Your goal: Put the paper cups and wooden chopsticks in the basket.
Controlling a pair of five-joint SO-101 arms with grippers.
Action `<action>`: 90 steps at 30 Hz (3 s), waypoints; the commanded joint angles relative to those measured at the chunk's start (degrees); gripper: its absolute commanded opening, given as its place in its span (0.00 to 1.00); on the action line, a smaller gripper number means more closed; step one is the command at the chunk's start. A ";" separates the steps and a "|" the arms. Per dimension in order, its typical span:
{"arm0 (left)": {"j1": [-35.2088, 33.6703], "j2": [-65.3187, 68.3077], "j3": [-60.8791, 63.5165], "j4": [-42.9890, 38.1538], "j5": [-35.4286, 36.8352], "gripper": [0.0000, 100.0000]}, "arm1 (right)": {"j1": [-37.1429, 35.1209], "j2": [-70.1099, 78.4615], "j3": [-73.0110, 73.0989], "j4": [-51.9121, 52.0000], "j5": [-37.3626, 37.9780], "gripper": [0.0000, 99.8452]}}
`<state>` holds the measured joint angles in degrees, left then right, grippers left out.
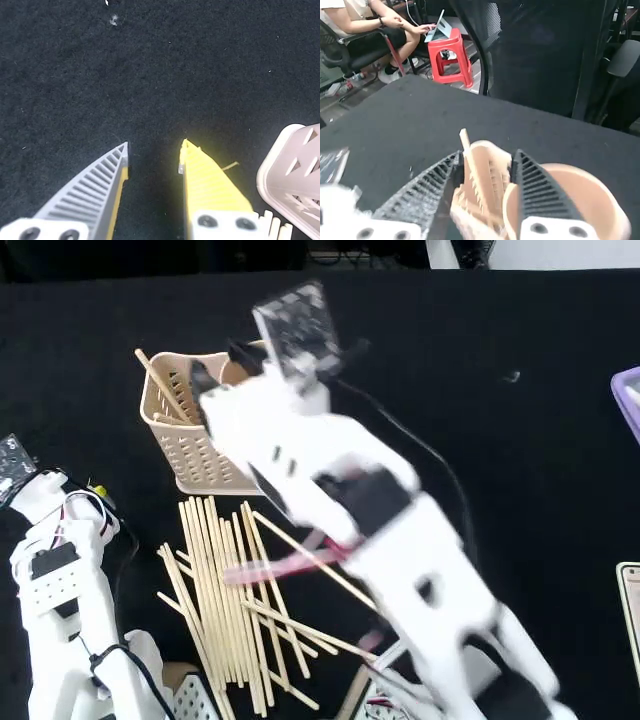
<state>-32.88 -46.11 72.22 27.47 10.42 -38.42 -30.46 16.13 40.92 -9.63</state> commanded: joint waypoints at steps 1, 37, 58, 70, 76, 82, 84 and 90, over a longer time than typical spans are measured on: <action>-0.13 -0.70 -0.48 -0.88 0.09 0.17 | -4.40 -14.55 7.08 13.10 -0.18 0.14; -0.48 -0.88 -0.48 -0.88 0.09 0.17 | -12.66 10.15 43.74 2.20 2.02 0.02; -0.48 -1.05 -0.48 -0.88 0.09 0.17 | 6.95 -31.16 42.24 20.04 32.09 0.01; -0.48 -0.97 -0.48 -0.88 0.09 0.17 | -6.77 -37.58 40.66 11.52 22.95 0.01; -0.48 -1.05 -0.48 -0.70 0.09 0.17 | -9.23 -35.21 32.57 1.85 19.43 0.01; -0.48 -0.79 -0.48 -0.88 0.09 0.17 | -8.88 -27.56 25.71 -14.33 13.27 0.01; -0.48 -0.79 -0.48 -0.88 0.09 0.17 | -8.88 -23.43 25.01 -23.82 10.64 0.01; -0.48 -0.79 -0.48 -0.88 0.09 0.17 | -4.57 -8.48 17.98 -42.46 9.93 0.01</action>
<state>-32.88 -46.11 72.22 27.47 10.42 -46.59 -47.43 41.89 9.10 1.10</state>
